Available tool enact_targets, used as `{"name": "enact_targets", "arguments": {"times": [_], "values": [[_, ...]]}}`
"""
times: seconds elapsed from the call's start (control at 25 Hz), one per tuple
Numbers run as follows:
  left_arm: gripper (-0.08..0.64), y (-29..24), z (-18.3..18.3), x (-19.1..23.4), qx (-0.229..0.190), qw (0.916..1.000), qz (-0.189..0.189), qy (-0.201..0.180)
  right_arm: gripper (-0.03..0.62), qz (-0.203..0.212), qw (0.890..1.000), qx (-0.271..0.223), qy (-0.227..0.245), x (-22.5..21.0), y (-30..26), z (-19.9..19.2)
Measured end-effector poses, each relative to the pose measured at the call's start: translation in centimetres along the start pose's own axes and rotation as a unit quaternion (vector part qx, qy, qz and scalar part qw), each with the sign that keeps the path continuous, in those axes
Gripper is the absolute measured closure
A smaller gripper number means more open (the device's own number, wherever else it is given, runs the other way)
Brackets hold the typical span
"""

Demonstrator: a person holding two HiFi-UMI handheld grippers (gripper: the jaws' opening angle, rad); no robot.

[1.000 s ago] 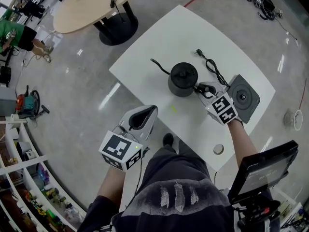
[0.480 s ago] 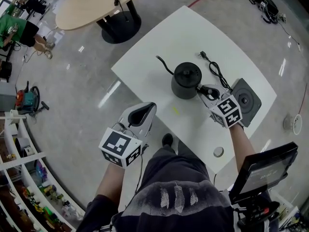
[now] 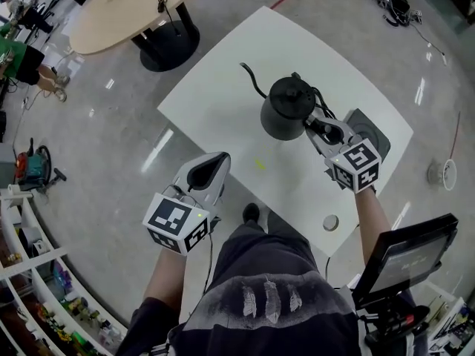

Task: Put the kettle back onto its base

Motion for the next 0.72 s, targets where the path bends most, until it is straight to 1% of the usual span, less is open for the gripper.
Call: {"name": "enact_targets", "arguments": {"times": [0.16,0.52,0.72], "values": [[0.560,0.5,0.2,-0.6,-0.008,0.9998,-0.015,-0.003,0.529,-0.028,1.000,-0.009,0.002,-0.4,2.2,1.2],[0.560,1.6,0.2,-0.5,-0.026,0.9979,-0.059,-0.007,0.529,-0.095,0.995,-0.017,-0.011,0.1,6.5,2.3],[0.560,1.2,0.0,-1.9,-0.034,0.9959,-0.084,-0.007,0.529,-0.131,0.991,-0.019,-0.018,-0.5,10.4,2.3]]}}
Point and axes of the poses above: the fingertips, and each gripper's own axes: y backward along the fingers, x to its left, z out of its top, the point moved 3 cm from there along y, backward along the fingers, and after that the axes turned 4 degrees about y, right-handed, at the moved point
